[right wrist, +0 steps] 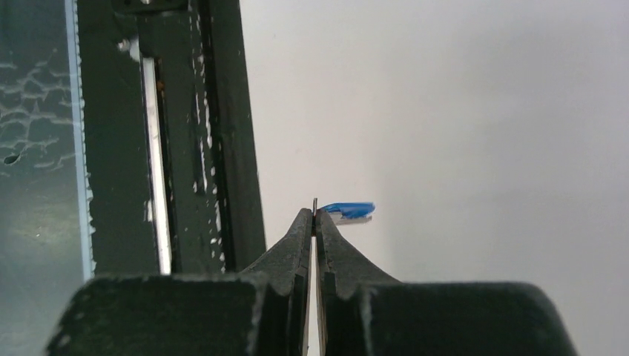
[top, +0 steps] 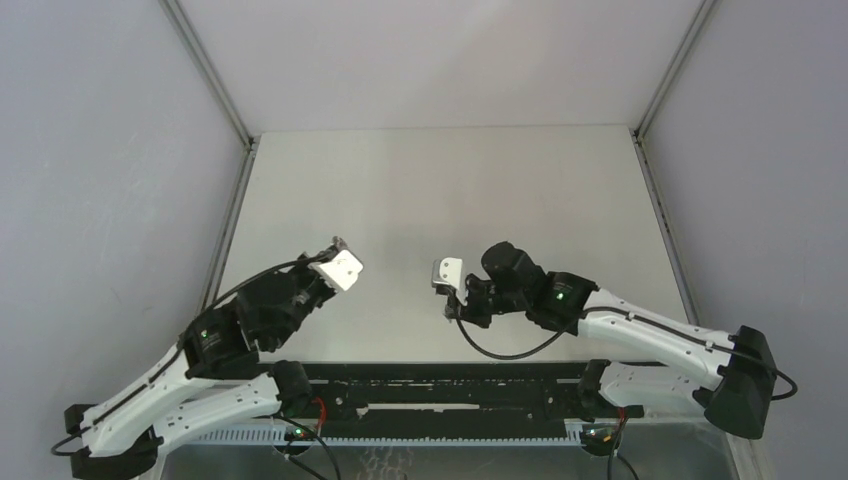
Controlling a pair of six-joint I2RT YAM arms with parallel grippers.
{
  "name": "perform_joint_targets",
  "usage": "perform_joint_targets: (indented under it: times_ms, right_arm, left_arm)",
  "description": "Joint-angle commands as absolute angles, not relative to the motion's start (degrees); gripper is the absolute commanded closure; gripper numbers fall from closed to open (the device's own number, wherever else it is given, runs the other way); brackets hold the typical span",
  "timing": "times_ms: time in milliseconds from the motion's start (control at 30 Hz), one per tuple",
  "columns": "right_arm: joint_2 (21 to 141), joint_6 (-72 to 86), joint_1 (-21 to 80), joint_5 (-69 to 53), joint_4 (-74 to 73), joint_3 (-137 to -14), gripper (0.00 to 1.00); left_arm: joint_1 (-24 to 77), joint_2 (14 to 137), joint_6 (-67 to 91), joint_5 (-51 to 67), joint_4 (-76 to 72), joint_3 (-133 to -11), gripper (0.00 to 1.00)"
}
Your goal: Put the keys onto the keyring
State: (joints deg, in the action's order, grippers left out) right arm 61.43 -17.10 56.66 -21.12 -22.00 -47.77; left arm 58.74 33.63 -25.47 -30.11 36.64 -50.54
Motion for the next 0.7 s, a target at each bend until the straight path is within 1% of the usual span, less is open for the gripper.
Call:
perform_joint_targets:
  times_ms: [0,167,400,667]
  right_arm:
    - [63.42,-11.48,58.17,-17.05,-30.22,-49.66,1.0]
    - [70.88,-11.75,58.16,-13.89,-34.39,-51.42,1.0]
    - [84.82,-13.73,58.59,-9.27,-37.93,-57.81,1.0]
    - [98.38,-16.95,58.97,-7.89,-39.29,-67.83,1.0]
  left_arm:
    - [58.18,29.86,-23.45,-40.99,34.11,-49.56,1.0]
    - [55.69,26.88,-22.84,-39.8,33.27,-48.85,1.0]
    - [53.41,26.87,-22.65,-37.97,33.48,-49.05,0.99]
    - [49.06,27.12,-22.34,-33.64,33.0,-49.02,1.0]
